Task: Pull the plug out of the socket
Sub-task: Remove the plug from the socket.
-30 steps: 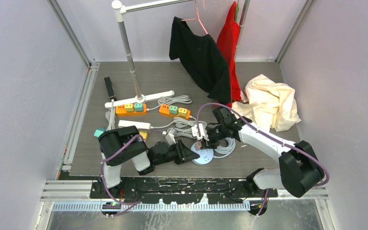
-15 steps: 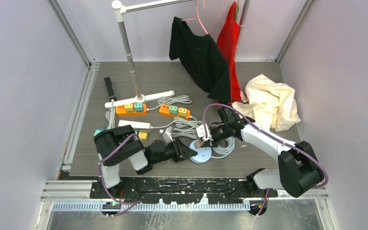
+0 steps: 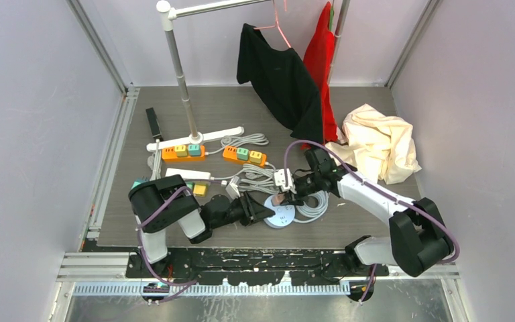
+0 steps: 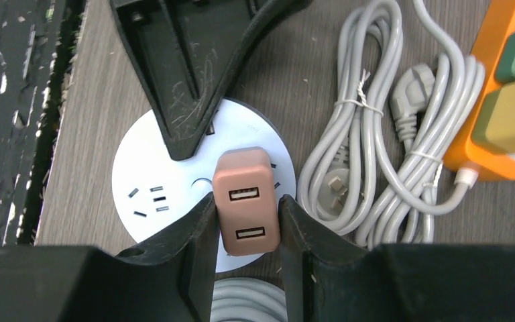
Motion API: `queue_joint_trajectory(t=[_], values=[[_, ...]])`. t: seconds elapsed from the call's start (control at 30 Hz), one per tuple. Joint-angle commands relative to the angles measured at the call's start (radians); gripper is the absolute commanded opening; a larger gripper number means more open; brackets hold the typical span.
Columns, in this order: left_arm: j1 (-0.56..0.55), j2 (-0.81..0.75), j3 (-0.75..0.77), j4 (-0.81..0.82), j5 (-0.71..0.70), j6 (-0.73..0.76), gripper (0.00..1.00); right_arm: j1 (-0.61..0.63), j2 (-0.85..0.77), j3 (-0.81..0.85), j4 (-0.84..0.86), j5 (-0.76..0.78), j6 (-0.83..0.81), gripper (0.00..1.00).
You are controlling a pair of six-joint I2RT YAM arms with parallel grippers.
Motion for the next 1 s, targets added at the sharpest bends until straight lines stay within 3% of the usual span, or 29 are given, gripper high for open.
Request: queue_joint_trajectory(t=[0.0, 0.1, 0.23, 0.33, 0.43, 0.5, 0.6, 0.7, 0.77, 0.87, 0.97], values=[[0.016, -0.021, -0.032, -0.062, -0.045, 0.058, 0.00, -0.053, -0.065, 0.003, -0.184, -0.191, -0.296, 0.01], [0.020, -0.011, -0.021, -0.058, -0.032, 0.059, 0.00, -0.003, -0.059, 0.002, -0.199, -0.237, -0.321, 0.01], [0.021, 0.007, -0.004, -0.066, -0.011, 0.061, 0.00, 0.088, -0.048, 0.009, 0.010, -0.264, -0.041, 0.01], [0.021, 0.005, -0.009, -0.076, -0.019, 0.061, 0.00, 0.098, -0.044, 0.007, 0.134, -0.162, 0.121, 0.01], [0.020, -0.011, -0.008, -0.113, -0.023, 0.066, 0.00, 0.050, -0.056, 0.017, 0.142, -0.044, 0.137, 0.01], [0.021, -0.020, -0.008, -0.131, -0.025, 0.072, 0.00, -0.010, -0.072, 0.032, 0.052, -0.048, 0.067, 0.01], [0.024, -0.023, -0.010, -0.143, -0.025, 0.075, 0.00, -0.063, -0.110, 0.022, -0.129, -0.091, -0.184, 0.01], [0.026, -0.019, -0.009, -0.135, -0.020, 0.073, 0.00, -0.061, -0.123, -0.012, -0.270, -0.224, -0.475, 0.01], [0.026, -0.016, -0.004, -0.129, -0.011, 0.071, 0.00, -0.017, -0.113, -0.005, -0.329, -0.282, -0.537, 0.01], [0.025, -0.017, 0.003, -0.129, 0.000, 0.073, 0.00, 0.059, -0.096, 0.004, -0.248, -0.286, -0.405, 0.01], [0.025, -0.018, 0.008, -0.134, 0.003, 0.074, 0.00, 0.075, -0.080, -0.018, -0.022, -0.227, -0.120, 0.01]])
